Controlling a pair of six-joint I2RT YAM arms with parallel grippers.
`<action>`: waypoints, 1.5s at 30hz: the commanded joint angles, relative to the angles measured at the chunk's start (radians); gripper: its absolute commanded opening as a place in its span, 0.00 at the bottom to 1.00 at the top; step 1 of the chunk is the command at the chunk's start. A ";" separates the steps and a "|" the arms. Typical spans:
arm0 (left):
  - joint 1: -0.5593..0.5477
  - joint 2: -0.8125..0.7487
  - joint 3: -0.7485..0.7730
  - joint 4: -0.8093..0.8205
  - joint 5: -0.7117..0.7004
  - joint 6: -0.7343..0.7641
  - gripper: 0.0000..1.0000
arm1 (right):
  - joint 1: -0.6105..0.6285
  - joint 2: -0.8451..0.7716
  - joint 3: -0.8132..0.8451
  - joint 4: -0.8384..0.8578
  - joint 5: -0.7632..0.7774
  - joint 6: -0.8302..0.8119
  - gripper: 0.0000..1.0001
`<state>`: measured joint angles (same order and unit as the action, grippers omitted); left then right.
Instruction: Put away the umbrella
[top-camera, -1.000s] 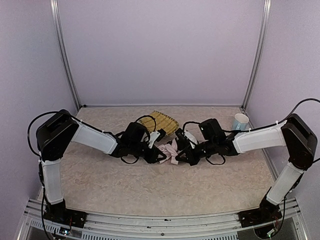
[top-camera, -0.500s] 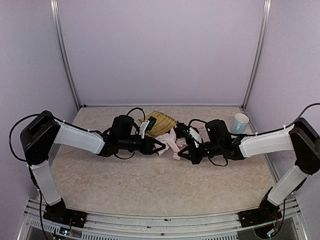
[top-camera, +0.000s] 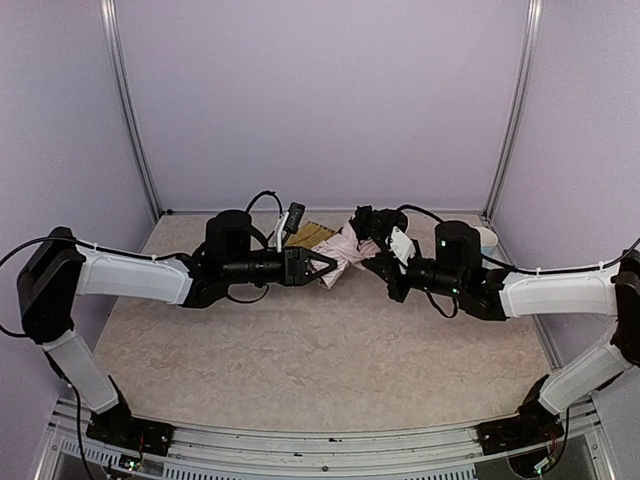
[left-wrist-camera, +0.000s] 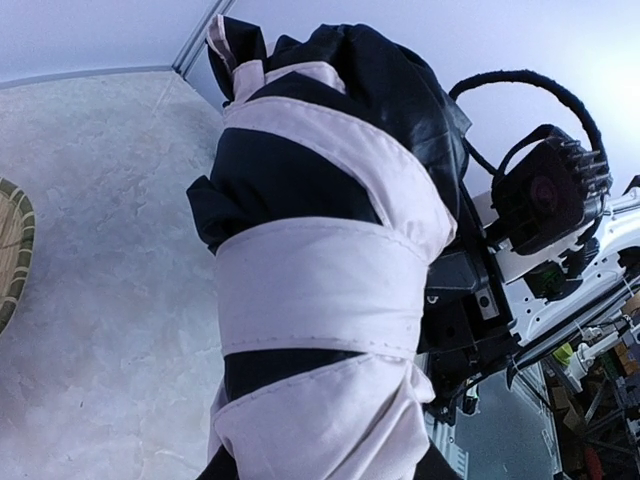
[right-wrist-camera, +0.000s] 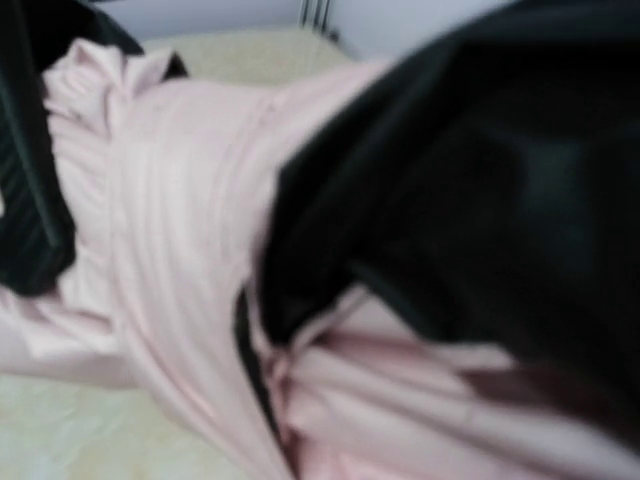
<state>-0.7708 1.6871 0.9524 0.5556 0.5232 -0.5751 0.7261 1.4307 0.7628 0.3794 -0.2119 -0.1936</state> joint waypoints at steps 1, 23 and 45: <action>-0.059 -0.112 0.078 0.109 0.046 0.033 0.00 | -0.008 -0.048 -0.090 0.181 0.065 -0.194 0.00; -0.114 -0.024 0.114 0.193 0.160 -0.053 0.00 | -0.007 -0.097 -0.111 0.562 -0.251 -0.168 0.00; -0.156 0.048 0.106 0.178 0.225 -0.034 0.00 | -0.001 -0.154 -0.164 0.743 -0.206 0.054 0.22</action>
<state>-0.8715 1.7023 1.0668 0.7784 0.6540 -0.6186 0.7055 1.3136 0.5858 1.0397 -0.3855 -0.1921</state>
